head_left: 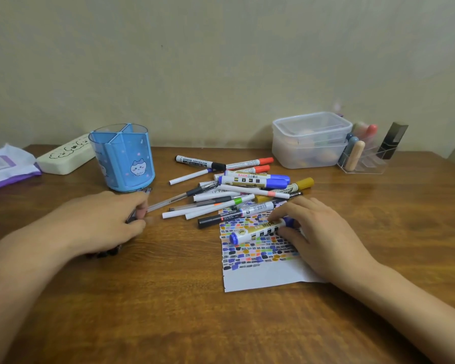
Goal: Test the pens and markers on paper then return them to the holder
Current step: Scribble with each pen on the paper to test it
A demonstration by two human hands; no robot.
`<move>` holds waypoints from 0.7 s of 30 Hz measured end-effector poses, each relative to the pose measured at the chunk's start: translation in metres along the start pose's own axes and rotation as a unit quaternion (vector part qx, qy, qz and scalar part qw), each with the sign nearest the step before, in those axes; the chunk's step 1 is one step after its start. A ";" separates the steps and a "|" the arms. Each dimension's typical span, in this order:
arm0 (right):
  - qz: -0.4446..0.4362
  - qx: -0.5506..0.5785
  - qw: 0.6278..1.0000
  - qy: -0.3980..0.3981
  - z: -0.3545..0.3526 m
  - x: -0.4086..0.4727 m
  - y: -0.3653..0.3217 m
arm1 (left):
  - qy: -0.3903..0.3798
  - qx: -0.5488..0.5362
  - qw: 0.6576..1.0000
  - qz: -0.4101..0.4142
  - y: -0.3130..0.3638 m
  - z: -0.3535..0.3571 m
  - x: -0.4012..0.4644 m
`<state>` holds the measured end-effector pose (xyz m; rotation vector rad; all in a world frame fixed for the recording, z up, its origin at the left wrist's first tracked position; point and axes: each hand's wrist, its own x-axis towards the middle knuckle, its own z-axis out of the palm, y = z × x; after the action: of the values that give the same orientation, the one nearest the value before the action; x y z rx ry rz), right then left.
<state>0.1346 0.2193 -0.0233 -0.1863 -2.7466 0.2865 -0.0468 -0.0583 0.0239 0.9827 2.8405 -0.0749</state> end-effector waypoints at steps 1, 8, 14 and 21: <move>0.001 0.003 1.000 0.001 0.000 0.000 -0.001 | 0.003 -0.001 1.000 0.002 0.000 0.000 0.000; 0.007 0.086 0.994 0.069 0.000 -0.001 -0.002 | 0.077 -0.014 0.997 0.027 0.015 0.001 -0.003; 0.041 0.425 0.897 0.111 -0.012 -0.008 -0.019 | 0.205 -0.119 0.963 0.132 0.059 0.013 -0.012; 0.060 0.551 0.832 0.004 0.000 -0.008 -0.023 | 0.208 -0.182 0.926 0.258 0.088 0.036 -0.018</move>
<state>0.1395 0.1955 -0.0211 -0.0311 -2.1116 1.7794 0.0252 -0.0032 -0.0097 1.7677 2.6509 0.7661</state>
